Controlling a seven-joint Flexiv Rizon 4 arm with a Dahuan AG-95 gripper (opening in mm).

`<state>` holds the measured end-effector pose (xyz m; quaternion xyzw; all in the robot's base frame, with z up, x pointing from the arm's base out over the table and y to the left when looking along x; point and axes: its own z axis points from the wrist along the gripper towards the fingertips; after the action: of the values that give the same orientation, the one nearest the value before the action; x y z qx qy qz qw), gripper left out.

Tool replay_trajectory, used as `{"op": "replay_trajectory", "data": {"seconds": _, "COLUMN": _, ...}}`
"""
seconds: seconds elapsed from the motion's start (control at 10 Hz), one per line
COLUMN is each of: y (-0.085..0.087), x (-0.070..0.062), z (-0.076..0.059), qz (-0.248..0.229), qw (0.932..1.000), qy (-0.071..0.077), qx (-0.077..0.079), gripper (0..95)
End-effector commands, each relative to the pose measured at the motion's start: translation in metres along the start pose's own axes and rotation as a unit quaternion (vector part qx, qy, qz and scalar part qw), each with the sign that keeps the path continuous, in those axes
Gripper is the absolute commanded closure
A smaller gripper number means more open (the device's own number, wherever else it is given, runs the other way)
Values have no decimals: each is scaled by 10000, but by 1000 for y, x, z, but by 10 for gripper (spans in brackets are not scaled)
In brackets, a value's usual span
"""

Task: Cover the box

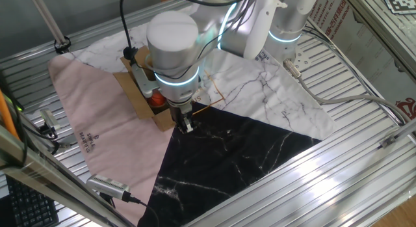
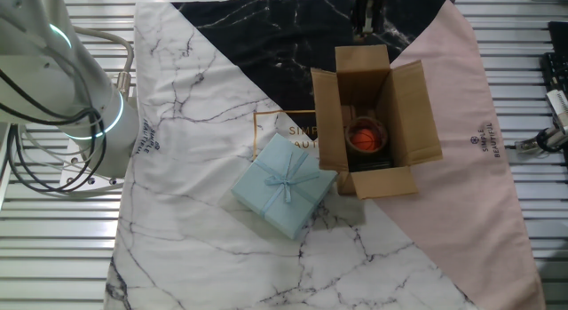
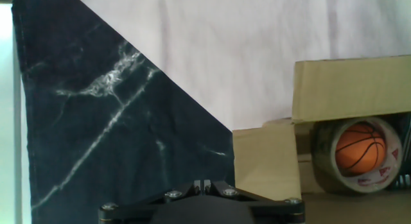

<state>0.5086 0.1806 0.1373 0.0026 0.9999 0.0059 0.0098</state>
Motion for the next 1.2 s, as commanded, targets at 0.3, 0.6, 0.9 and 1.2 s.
{"op": "replay_trajectory", "data": {"seconds": 0.3, "y": -1, "x": -1, "z": 4, "qz": -33, "qw": 10000, "qy": -8, "qx": 52, "gripper": 950}}
{"op": "replay_trajectory", "data": {"seconds": 0.6, "y": -2, "x": -1, "z": 8, "qz": -93, "qw": 9999, "qy": -18, "qx": 107, "gripper": 950}}
{"op": "replay_trajectory", "data": {"seconds": 0.9, "y": -3, "x": -2, "z": 9, "qz": -287, "qw": 9990, "qy": -1, "qx": 353, "gripper": 950}}
{"op": "replay_trajectory", "data": {"seconds": 1.2, "y": -4, "x": -2, "z": 9, "qz": -368, "qw": 9984, "qy": 3, "qx": 421, "gripper": 950}}
